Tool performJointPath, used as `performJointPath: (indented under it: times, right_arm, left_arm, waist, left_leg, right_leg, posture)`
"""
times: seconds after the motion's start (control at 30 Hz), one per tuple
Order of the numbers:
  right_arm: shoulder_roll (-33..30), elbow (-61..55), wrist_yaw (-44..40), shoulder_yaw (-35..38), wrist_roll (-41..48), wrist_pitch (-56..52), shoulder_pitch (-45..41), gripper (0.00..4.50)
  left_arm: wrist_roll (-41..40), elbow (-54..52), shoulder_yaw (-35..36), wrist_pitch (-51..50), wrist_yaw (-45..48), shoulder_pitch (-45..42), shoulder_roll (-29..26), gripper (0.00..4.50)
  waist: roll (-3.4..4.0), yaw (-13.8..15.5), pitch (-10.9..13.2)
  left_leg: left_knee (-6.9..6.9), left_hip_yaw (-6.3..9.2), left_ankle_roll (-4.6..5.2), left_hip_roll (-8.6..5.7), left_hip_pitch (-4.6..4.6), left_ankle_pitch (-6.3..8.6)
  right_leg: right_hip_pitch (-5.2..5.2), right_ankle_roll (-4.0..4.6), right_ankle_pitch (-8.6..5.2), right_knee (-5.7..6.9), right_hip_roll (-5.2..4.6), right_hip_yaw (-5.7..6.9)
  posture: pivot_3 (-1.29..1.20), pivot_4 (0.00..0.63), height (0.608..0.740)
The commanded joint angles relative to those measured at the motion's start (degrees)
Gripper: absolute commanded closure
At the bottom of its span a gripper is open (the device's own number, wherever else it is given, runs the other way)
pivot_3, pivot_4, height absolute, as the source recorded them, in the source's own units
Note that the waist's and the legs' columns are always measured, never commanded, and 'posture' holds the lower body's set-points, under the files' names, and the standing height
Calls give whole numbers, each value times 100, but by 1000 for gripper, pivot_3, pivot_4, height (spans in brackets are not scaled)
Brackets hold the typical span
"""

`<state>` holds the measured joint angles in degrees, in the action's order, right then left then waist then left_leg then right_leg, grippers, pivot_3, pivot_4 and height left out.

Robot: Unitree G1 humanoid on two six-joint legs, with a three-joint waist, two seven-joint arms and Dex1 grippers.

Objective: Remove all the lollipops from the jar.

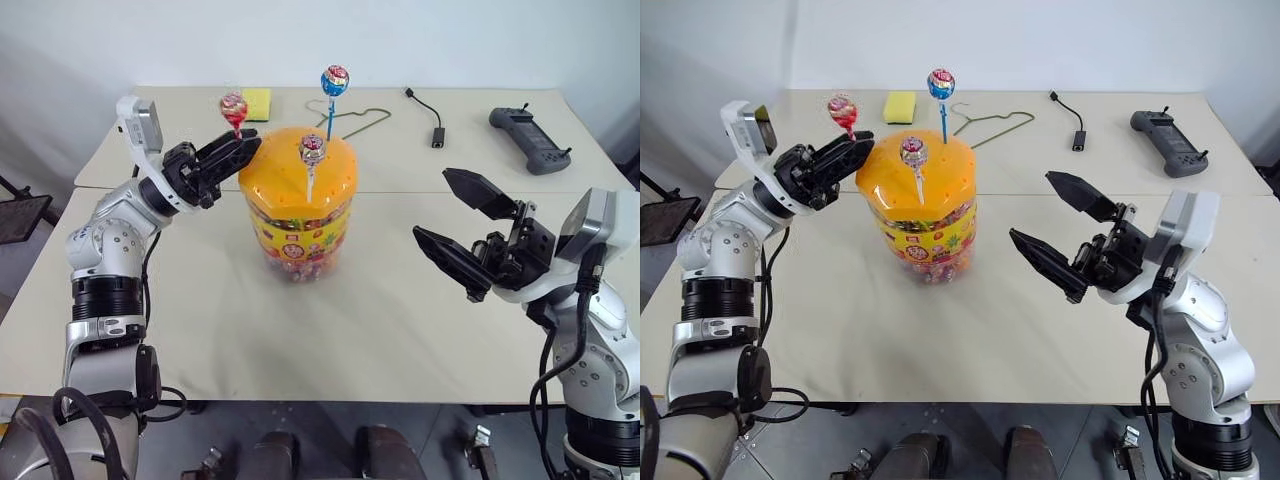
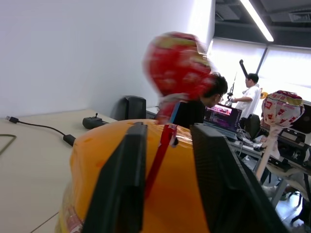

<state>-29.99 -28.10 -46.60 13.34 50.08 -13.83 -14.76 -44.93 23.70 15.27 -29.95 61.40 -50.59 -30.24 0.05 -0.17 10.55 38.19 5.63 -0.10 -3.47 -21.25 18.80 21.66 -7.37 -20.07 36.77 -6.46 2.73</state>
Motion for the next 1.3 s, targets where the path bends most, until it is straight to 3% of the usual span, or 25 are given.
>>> performJointPath:
  times: [0.03,0.07,0.27,0.4,0.57,0.7,0.87,1.0,1.23,1.3]
  right_arm:
    - [20,-231,-29,-18,9,76,-11,0]
    - [13,-217,-66,-30,13,71,-19,0]
    - [-382,-81,-904,-337,83,-177,-213,0]
    - [-976,-214,-1754,-934,113,-658,-385,0]
    - [-1119,224,-2409,-1295,-517,-380,-171,0]
    - [-1077,490,-2562,-1327,-716,-298,-103,0]
    - [-1019,631,-2543,-1371,-850,-337,-164,0]
    - [-887,638,-2360,-1305,-854,-338,-205,0]
    - [-383,492,-1259,-1147,-489,-882,-860,0]
    - [-130,529,-877,-1152,-466,-982,-1223,0]
  left_arm:
    - [-346,-17,526,-121,-343,-278,20,4260]
    - [-491,-6,677,-228,-488,-337,51,4460]
    - [-1156,213,1722,-823,-1850,-611,-130,4460]
    - [-47,-453,1049,-1290,-1928,805,-1293,4460]
    - [605,-1549,949,-2001,-2246,3165,-2275,4460]
    - [781,-2339,1054,-2348,-2326,4332,-2514,4460]
    - [1298,-2562,1056,-2121,-2581,4995,-2522,4460]
    - [1457,-2450,963,-1225,-1939,5172,-2476,3542]
    - [1311,-1386,1465,614,-331,4761,-2511,1351]
    - [913,-1170,1744,581,-66,4396,-2470,1351]
  waist:
    - [-2,4,1]
    - [-2,3,1]
    - [-3,-8,2]
    - [0,-140,0]
    - [-16,-144,1]
    - [-31,26,4]
    - [-26,148,3]
    - [-25,140,3]
    - [-25,73,3]
    - [-25,29,3]
  left_leg:
    - [0,0,0,0,-1,0]
    - [1,0,0,0,-1,0]
    - [1,1,0,1,0,0]
    - [-20,1,0,0,19,0]
    - [-26,14,-4,1,8,2]
    - [-16,14,-3,-4,-14,2]
    - [-17,10,-3,-8,-6,2]
    - [-27,6,-4,-6,-6,3]
    - [-31,-3,-10,-2,-19,0]
    - [-30,-3,-10,-1,-20,0]
  right_leg:
    - [0,0,0,0,0,0]
    - [0,0,0,0,0,-1]
    - [1,0,0,1,0,-2]
    - [5,0,0,2,1,-15]
    - [31,1,0,5,-11,-97]
    - [51,2,-1,0,-9,-151]
    - [43,3,-1,-32,-9,-174]
    - [52,3,-2,-29,-8,-175]
    - [75,6,-3,-22,-7,-170]
    - [77,6,-3,-21,-6,-167]
  posture:
    - [0,150,740]
    - [0,150,740]
    - [0,150,740]
    - [0,150,740]
    - [0,150,740]
    - [0,150,740]
    - [0,150,740]
    - [0,150,740]
    - [0,150,740]
    - [0,150,740]
